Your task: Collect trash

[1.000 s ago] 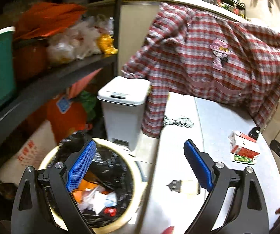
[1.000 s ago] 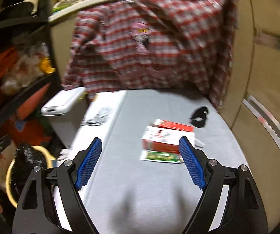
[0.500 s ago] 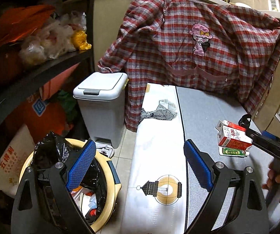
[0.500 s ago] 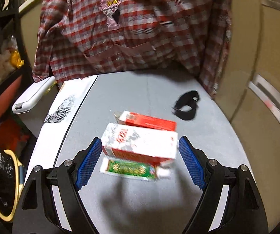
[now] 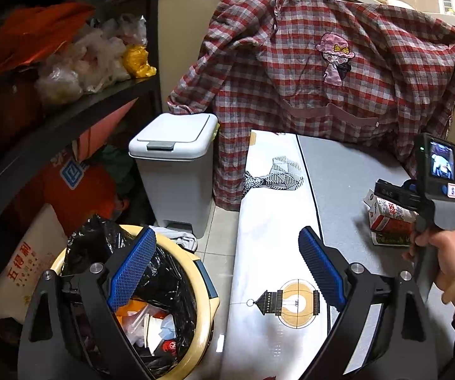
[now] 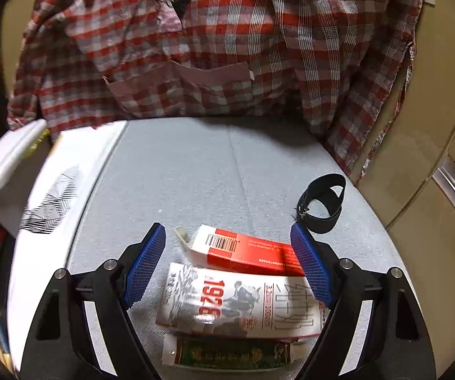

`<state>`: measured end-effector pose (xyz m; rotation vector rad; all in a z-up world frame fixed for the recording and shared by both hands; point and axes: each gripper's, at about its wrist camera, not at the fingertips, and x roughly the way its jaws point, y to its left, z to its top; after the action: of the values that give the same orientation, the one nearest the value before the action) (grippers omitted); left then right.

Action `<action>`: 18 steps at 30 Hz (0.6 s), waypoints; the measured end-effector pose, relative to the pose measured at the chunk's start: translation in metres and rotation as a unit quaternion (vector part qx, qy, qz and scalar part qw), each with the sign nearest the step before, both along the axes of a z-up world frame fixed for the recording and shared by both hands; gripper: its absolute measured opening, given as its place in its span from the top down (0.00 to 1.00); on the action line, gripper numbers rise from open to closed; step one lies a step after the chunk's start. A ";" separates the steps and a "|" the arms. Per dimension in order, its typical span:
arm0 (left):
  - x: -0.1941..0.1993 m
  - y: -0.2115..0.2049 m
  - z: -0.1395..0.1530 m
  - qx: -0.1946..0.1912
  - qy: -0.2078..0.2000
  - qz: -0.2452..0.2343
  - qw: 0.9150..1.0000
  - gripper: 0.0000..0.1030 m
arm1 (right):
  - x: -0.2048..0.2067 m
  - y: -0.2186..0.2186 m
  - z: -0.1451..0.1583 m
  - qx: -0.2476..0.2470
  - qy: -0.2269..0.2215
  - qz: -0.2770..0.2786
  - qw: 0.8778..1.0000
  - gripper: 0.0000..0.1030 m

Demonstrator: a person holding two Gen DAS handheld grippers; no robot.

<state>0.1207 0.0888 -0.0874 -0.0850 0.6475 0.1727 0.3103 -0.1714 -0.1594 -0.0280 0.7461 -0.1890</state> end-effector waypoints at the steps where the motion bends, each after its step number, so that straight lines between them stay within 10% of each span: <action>1: 0.000 0.000 -0.001 0.000 0.001 -0.001 1.000 0.14 | 0.002 0.001 -0.002 -0.008 0.007 -0.001 1.000 0.22; 18: -0.020 -0.017 0.020 0.005 -0.052 -0.025 0.998 0.14 | -0.071 -0.014 -0.009 -0.023 0.063 0.015 0.998 0.22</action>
<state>0.1003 0.0721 -0.0677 -0.0675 0.5450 0.1234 0.2394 -0.1858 -0.1684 -0.0963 0.8674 -0.1763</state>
